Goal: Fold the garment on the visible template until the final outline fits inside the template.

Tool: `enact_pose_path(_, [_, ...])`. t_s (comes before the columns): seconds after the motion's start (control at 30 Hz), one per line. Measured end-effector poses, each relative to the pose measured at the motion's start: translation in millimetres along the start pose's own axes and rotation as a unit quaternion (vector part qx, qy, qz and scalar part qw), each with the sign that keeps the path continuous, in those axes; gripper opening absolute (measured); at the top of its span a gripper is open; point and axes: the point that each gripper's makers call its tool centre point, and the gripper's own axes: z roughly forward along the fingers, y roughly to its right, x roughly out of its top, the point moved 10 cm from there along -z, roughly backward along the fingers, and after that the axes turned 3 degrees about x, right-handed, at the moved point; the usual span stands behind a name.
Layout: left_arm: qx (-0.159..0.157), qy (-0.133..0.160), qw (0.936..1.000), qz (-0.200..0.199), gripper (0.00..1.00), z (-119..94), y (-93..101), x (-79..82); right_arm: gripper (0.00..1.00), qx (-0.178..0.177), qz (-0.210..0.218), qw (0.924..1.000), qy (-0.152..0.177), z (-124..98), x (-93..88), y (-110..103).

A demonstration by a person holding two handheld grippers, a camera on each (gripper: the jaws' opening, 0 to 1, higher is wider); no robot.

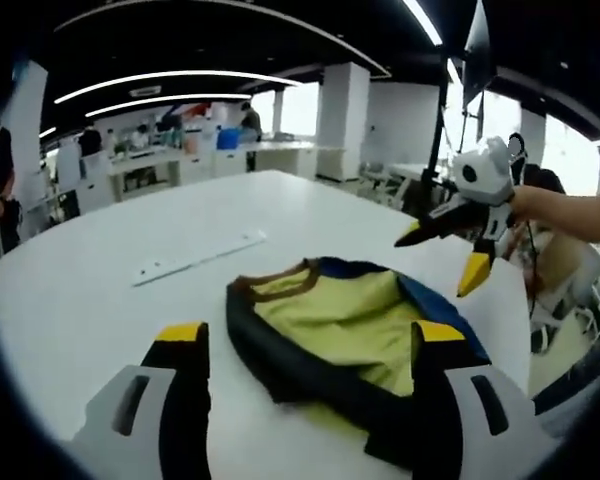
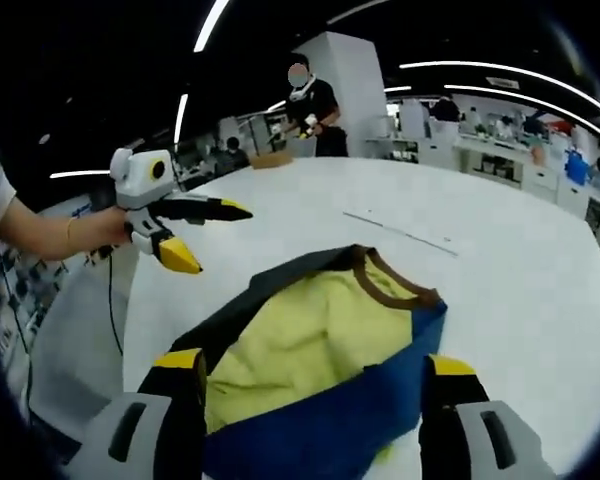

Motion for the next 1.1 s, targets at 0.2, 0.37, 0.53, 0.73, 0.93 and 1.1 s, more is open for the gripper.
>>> enact_pose_path(0.2, [-0.017,-0.009,0.9997,0.013,0.81,-18.8,17.7,-7.4,0.88,0.007,-0.013,0.9999,-0.007,-10.8,-9.2,-23.4])
enact_pose_path(0.37, [-0.024,-0.009,0.9995,0.016,0.80,-29.4,36.9,-19.9,0.88,0.011,-0.033,0.9992,-0.019,-14.7,-18.7,-42.5])
enact_pose_path(0.53, [-0.033,-0.015,0.9991,0.021,0.78,-35.4,55.0,-33.2,0.86,0.025,-0.041,0.9986,-0.022,-15.2,-29.1,-60.4])
enact_pose_path(0.73, [-0.044,-0.037,0.9980,0.026,0.76,-39.0,72.3,-52.8,0.85,0.036,-0.048,0.9975,-0.038,-14.7,-46.3,-76.0])
enact_pose_path(0.93, [-0.035,-0.045,0.9983,0.014,0.74,-41.9,84.2,-70.2,0.81,0.037,-0.053,0.9967,-0.048,-12.2,-64.3,-90.4])
enact_pose_path(1.1, [-0.029,-0.063,0.9975,0.012,0.72,-44.0,94.5,-88.9,0.70,0.028,-0.075,0.9939,-0.076,-7.6,-80.4,-104.3])
